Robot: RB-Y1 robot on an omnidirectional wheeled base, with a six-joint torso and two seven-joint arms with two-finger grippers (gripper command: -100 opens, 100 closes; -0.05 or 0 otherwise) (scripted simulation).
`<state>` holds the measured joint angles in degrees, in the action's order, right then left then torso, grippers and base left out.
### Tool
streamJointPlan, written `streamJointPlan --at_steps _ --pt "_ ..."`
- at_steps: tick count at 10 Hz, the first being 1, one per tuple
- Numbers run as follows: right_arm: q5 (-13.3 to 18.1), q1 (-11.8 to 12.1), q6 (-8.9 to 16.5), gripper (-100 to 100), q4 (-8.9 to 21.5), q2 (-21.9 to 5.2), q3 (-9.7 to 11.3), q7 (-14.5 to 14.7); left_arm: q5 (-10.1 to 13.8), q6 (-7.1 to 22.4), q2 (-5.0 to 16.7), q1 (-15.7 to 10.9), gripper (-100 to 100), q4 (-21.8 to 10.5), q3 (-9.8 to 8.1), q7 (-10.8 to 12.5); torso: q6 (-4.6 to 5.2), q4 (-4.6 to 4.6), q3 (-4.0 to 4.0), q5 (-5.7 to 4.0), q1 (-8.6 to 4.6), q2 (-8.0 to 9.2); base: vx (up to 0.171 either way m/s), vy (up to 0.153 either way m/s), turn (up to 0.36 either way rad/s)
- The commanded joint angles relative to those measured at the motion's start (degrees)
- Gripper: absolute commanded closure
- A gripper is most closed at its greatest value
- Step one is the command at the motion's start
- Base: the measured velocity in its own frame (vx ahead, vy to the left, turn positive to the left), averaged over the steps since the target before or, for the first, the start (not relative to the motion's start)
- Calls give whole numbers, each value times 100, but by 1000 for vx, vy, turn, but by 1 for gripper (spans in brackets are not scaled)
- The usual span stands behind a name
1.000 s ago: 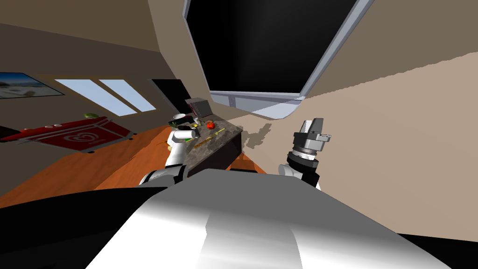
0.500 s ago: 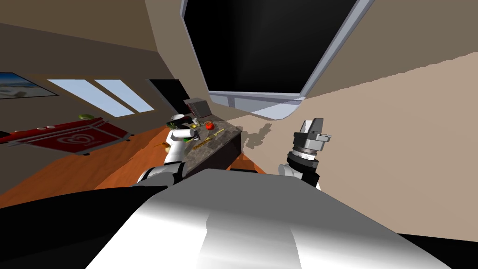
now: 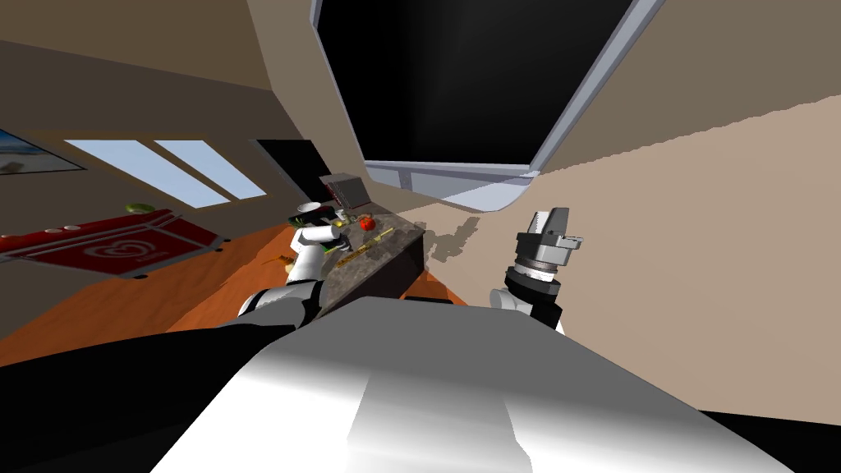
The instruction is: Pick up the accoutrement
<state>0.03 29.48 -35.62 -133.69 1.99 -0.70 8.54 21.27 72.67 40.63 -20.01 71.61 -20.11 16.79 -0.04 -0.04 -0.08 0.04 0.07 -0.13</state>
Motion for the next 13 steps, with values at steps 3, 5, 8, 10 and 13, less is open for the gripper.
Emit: streamJointPlan --at_steps 3,5,8,10,13 --pt "0 0 0 0 0 0 0 0 286 592 191 -273 -100 -612 70 32 0 -1 -2 0 0 -3 41 17 -31" --pt "0 0 0 0 0 0 0 0 412 903 263 -361 -100 -927 100 43 0 0 -1 0 1 -3 44 21 -26" --pt "0 0 0 0 0 0 0 0 529 1181 327 -441 -100 -1245 132 54 1 0 -2 0 1 -4 39 20 -22" --pt "0 0 0 0 0 0 0 0 736 1545 432 -571 -100 -1649 195 70 0 -1 -2 0 0 -4 48 27 -27" --pt "0 0 0 0 0 0 0 0 897 1885 511 -662 -100 -2012 251 81 0 0 -1 0 0 -2 42 21 -22"
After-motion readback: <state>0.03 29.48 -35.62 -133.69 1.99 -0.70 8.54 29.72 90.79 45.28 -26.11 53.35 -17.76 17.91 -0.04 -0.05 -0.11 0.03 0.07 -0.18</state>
